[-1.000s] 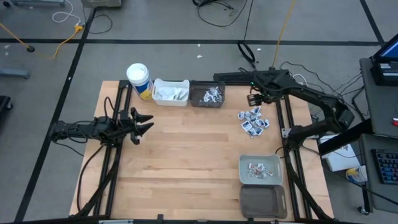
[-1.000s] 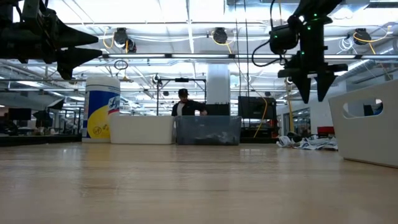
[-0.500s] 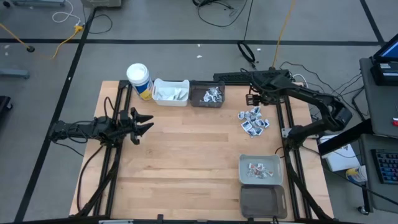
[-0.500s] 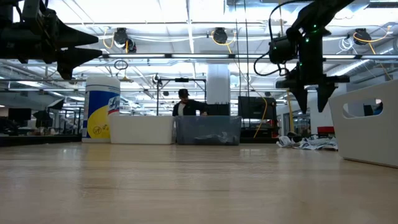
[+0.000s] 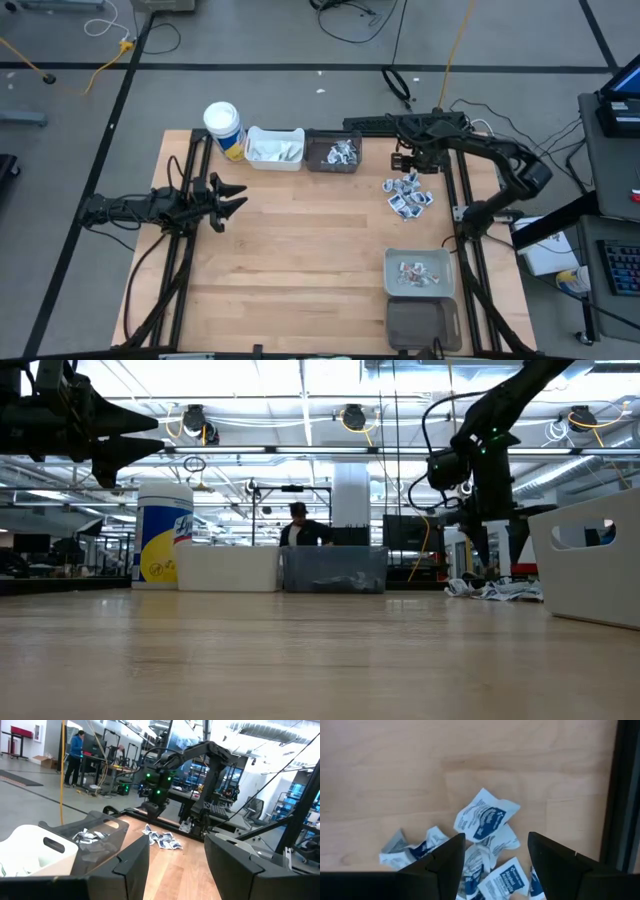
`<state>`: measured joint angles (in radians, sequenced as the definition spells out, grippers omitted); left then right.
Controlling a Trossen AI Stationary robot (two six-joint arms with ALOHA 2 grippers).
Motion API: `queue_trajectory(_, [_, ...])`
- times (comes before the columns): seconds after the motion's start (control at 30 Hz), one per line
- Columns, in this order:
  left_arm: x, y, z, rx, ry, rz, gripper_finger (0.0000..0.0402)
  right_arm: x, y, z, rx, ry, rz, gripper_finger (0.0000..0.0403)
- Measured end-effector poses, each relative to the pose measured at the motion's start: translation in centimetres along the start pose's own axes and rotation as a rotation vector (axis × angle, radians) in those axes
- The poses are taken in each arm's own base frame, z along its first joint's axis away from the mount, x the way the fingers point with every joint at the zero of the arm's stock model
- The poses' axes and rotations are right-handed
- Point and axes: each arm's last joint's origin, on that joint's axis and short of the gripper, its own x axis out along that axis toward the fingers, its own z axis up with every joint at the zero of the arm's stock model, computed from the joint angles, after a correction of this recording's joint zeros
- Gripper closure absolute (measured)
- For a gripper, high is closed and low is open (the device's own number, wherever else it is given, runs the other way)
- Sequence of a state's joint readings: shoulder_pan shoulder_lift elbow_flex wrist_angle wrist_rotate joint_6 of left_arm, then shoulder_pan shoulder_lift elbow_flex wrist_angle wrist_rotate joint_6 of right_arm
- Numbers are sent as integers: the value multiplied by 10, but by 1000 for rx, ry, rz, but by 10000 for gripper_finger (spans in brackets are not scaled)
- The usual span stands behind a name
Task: Pick & Place First Aid Supplies
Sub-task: Put the gray towelette pack into the top black bin
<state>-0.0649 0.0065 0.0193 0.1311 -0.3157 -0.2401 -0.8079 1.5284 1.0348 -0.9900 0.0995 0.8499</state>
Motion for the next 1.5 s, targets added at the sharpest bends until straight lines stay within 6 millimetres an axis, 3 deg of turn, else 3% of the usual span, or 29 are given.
queue_trajectory(0.57, [0, 0, 0, 0, 0, 0, 206, 31, 2, 15, 24, 128, -19, 197])
queue_trajectory(0.73, [0, 0, 0, 0, 0, 0, 206, 32, 4, 18, 29, 102, 4, 248])
queue_trajectory(1.0, [0, 0, 0, 0, 0, 1, 206, 32, 8, 24, 6, 67, 77, 388])
queue_trajectory(1.27, [0, 0, 0, 0, 0, 0, 206, 29, 8, 24, -22, 62, 86, 400])
queue_trajectory(1.5, [0, 0, 0, 0, 0, 0, 206, -4, 0, 7, -82, 65, 83, 401])
